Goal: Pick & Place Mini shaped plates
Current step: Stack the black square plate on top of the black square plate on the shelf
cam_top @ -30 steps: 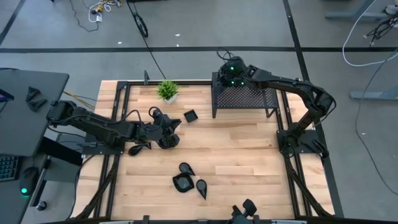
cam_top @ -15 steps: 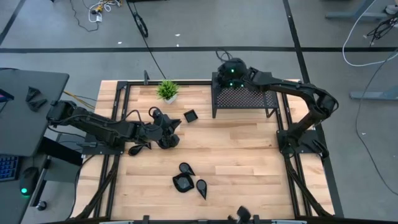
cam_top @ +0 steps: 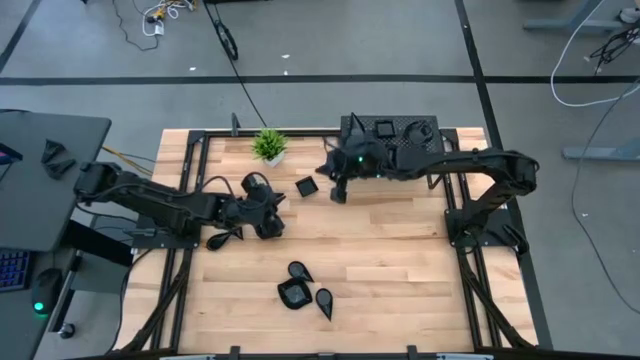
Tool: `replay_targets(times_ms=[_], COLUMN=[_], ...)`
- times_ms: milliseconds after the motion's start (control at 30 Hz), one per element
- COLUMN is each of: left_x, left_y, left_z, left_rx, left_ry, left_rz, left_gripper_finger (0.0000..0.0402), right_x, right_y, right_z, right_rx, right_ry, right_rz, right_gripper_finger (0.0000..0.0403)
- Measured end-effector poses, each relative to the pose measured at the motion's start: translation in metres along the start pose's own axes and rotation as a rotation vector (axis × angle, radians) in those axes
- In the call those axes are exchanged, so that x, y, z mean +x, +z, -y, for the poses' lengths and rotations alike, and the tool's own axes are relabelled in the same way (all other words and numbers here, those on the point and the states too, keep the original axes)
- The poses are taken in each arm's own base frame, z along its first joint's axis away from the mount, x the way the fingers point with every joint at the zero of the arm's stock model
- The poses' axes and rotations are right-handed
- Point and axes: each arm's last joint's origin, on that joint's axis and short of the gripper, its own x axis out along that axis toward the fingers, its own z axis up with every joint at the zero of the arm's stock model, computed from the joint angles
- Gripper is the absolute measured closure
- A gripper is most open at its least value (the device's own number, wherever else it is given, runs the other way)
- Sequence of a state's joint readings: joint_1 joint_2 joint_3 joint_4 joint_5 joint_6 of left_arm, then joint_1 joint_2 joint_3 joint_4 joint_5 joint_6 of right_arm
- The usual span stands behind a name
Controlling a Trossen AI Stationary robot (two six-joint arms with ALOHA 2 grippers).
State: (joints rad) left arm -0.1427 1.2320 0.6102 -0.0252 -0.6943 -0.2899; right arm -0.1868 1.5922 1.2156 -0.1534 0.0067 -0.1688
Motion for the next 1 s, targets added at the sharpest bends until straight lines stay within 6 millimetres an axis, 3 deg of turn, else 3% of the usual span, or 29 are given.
replay_targets(times_ms=[200, 433, 567, 733, 1000], left_x=[-0.011, -0.033, -0.048, -0.063, -0.075], left_y=[0.003, 0.004, 0.005, 0.003, -0.001], left_z=[0.003, 0.010, 0.014, 0.024, 0.033], left_rx=[-0.010, -0.050, -0.121, -0.180, -0.189], left_ry=[-0.068, -0.223, -0.291, -0.371, -0.412], left_rz=[0.009, 0.014, 0.030, 0.030, 0.034], left_gripper_finger=[0.0363, 0.0363, 0.0363, 0.0363, 0.0363], right_x=[0.012, 0.042, 0.071, 0.105, 0.140], right_y=[-0.003, -0.011, -0.014, -0.021, -0.051], right_z=[-0.037, -0.084, -0.081, -0.064, -0.038], right_rx=[-0.004, -0.008, -0.069, -0.222, -0.403], right_ry=[0.062, 0.104, 0.096, 0.111, 0.058], right_rz=[-0.029, -0.110, -0.233, -0.406, -0.534], right_gripper_finger=[0.0386, 0.0346, 0.0311, 0.0276, 0.0271])
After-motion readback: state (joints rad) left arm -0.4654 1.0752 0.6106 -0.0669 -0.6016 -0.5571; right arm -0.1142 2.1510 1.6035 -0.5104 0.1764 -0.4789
